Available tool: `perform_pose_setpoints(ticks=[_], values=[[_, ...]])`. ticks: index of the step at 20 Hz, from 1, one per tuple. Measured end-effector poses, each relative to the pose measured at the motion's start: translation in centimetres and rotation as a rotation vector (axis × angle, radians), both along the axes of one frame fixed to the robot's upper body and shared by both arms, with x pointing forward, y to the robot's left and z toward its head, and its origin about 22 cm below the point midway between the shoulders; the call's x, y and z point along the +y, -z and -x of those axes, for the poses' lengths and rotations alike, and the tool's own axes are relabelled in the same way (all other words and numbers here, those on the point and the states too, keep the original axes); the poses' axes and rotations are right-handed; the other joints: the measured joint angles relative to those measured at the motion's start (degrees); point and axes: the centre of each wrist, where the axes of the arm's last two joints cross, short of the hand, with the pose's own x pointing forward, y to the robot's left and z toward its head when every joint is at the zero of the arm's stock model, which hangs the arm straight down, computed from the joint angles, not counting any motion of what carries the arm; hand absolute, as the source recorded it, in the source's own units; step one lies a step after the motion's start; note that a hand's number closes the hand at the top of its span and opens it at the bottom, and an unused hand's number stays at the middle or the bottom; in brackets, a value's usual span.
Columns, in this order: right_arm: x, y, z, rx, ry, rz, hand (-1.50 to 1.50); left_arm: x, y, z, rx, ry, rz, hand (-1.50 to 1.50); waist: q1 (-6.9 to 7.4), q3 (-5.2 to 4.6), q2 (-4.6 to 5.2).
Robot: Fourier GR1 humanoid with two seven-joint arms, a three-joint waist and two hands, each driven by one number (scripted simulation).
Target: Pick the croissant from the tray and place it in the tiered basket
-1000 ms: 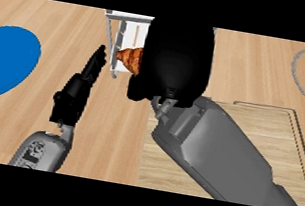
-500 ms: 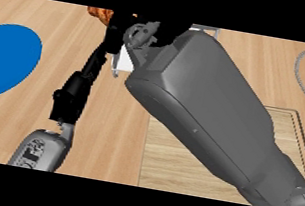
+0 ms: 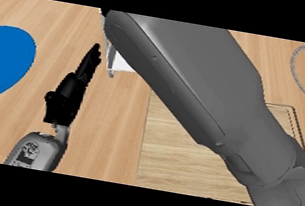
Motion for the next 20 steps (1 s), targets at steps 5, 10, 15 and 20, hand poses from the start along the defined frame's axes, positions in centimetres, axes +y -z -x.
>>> perform_pose_setpoints(ticks=[5,10,15,20], values=[[0.2,0.6,-2.1,0.010,0.042,0.030,1.50,0.4,-0.1,0.1,-0.002,-0.013,0.001,0.00,-0.90,0.05,0.07],[-0.7,2.4,-4.3,0.044,0.098,-0.008,-1.50,0.5,0.2,0.4,-0.011,-0.022,0.003,0.00,-1.26,0.08,0.16],[-2.2,3.7,-5.7,0.058,0.138,-0.205,-1.50,0.4,0.3,0.7,-0.012,-0.018,0.000,0.00,-1.10,0.13,0.24],[-2.9,4.1,-6.2,0.025,0.131,-0.376,-1.50,0.3,0.6,0.4,-0.010,-0.023,0.001,0.00,-1.59,0.15,0.16]])
